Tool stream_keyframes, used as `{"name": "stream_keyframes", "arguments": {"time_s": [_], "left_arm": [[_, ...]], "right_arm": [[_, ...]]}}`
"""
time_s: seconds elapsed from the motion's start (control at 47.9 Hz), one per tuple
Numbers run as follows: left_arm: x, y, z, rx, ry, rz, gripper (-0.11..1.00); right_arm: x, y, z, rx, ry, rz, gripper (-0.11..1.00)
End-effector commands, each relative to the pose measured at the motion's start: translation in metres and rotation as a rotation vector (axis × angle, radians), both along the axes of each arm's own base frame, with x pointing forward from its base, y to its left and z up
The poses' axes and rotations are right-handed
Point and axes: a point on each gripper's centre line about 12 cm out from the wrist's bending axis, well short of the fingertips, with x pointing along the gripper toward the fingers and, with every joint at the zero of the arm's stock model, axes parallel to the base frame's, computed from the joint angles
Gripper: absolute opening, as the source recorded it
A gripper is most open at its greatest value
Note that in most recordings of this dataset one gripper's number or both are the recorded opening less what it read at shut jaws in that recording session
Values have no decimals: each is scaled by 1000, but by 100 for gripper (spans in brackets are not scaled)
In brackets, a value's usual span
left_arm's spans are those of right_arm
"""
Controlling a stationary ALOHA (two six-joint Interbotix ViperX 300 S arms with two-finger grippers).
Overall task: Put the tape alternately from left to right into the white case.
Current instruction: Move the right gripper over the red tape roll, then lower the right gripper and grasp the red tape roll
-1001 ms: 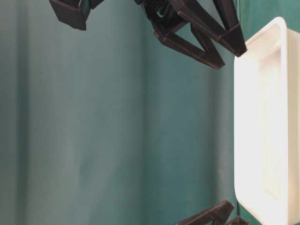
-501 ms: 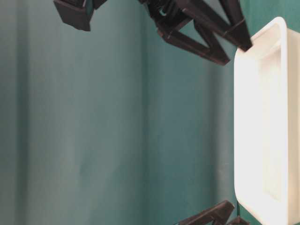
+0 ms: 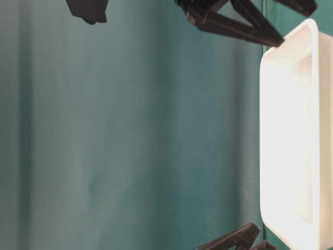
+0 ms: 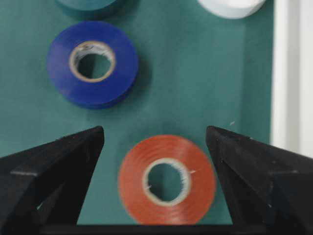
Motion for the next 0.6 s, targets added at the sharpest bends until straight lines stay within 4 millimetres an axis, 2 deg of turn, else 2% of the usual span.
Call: {"name": "stream_keyframes", "arguments": {"time_s": [0.0, 0.313, 0.584], "left_arm": [[4, 1, 11, -2, -37, 4, 91], [4, 0, 11, -2, -37, 3, 91], [5, 0, 9, -2, -31, 3, 91]], "right_arm": [[-1, 7, 8, 13, -16, 11, 83], [-5, 10, 0, 16, 23, 15, 83], [-1, 9, -23, 6, 93, 11, 83]]}}
